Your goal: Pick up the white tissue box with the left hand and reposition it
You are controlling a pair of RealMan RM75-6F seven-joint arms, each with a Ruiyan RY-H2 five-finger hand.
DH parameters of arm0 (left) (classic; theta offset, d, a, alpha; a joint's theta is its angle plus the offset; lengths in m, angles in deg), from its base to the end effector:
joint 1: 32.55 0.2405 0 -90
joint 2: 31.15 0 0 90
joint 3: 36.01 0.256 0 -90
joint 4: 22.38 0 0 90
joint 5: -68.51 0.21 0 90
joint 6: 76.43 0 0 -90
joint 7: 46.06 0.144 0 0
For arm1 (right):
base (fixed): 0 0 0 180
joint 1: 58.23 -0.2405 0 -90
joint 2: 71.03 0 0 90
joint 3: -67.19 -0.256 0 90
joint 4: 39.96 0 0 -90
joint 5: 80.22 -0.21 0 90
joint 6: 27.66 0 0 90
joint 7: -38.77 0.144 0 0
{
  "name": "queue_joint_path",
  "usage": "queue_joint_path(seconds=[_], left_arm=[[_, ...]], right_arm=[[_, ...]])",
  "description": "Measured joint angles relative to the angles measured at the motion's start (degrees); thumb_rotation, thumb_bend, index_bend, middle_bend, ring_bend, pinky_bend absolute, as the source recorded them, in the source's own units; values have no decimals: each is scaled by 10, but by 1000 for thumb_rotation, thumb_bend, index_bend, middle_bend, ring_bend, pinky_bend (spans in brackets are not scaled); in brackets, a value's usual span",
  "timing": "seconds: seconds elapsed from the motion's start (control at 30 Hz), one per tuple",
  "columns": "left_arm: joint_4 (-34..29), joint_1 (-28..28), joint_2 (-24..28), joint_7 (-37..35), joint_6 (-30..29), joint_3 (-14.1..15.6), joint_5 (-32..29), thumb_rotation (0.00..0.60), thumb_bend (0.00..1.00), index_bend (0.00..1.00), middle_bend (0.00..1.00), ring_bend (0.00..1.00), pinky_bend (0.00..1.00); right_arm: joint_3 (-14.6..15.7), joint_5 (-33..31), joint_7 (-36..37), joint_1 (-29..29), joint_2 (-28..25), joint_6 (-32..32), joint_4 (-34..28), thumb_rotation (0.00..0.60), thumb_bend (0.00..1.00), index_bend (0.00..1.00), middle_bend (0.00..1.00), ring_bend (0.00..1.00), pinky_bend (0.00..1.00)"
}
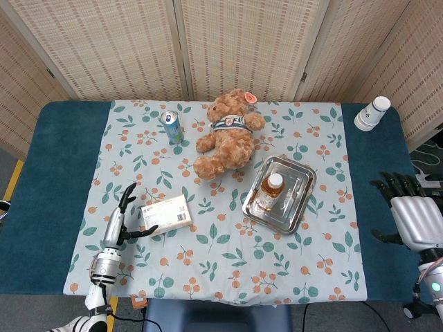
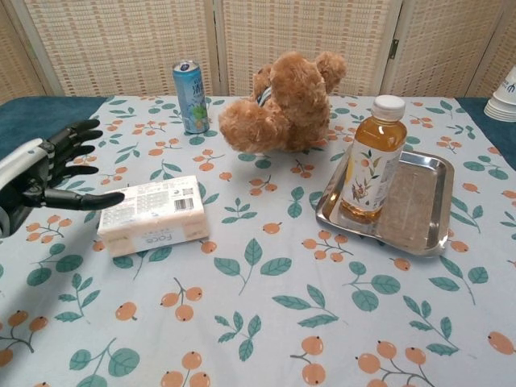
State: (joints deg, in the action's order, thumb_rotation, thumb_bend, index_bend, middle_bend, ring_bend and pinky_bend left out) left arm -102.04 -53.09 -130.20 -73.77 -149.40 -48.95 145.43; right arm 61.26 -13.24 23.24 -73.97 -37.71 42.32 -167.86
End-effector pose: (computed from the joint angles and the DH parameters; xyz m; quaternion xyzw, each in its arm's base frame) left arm -0.2116 0.2769 -0.0154 -0.3997 -0.6149 -0.6035 0.3129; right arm -0.2123 -0.2140 0.2337 0.6402 -0.4096 0.2813 0.5858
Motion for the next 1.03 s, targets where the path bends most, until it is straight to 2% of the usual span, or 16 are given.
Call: queue_joint_path(seconds=[0.27, 0.47, 0.63, 0.7, 0.83, 0.9, 1.03], left_arm=[[-89, -5, 103, 79, -5, -24, 7, 600, 99, 7, 42, 0, 143], [-146, -10, 219, 204, 13, -21, 21, 600, 108, 40, 45, 34, 132], [-207, -11, 301, 348, 20, -22, 4, 600, 141, 191, 111, 0, 107], [-234, -12, 331, 417, 23, -22, -16, 600, 172, 196, 86, 0, 93], [-308, -17, 401, 541, 41, -18, -83, 600, 180, 108, 33, 0, 87], [-349, -21, 438, 589, 50, -15, -132, 600, 182, 96, 21, 0, 88], [-401, -33, 488, 640, 57, -7, -202, 600, 217, 80, 0, 0, 91]], right_arm=[[0, 14, 8, 5, -8, 7, -8, 600, 118, 177, 48, 0, 0], [1, 33, 23, 14, -18, 16, -18, 600, 118, 177, 48, 0, 0], [4, 49, 34, 23, -29, 24, -23, 600, 118, 177, 48, 0, 0], [4, 54, 40, 27, -33, 30, -25, 600, 118, 177, 48, 0, 0], [2, 66, 55, 35, -44, 45, -28, 600, 118, 177, 48, 0, 0], [2, 69, 59, 38, -47, 47, -28, 600, 118, 177, 48, 0, 0], [3, 68, 57, 38, -45, 40, -24, 600, 118, 177, 48, 0, 0]])
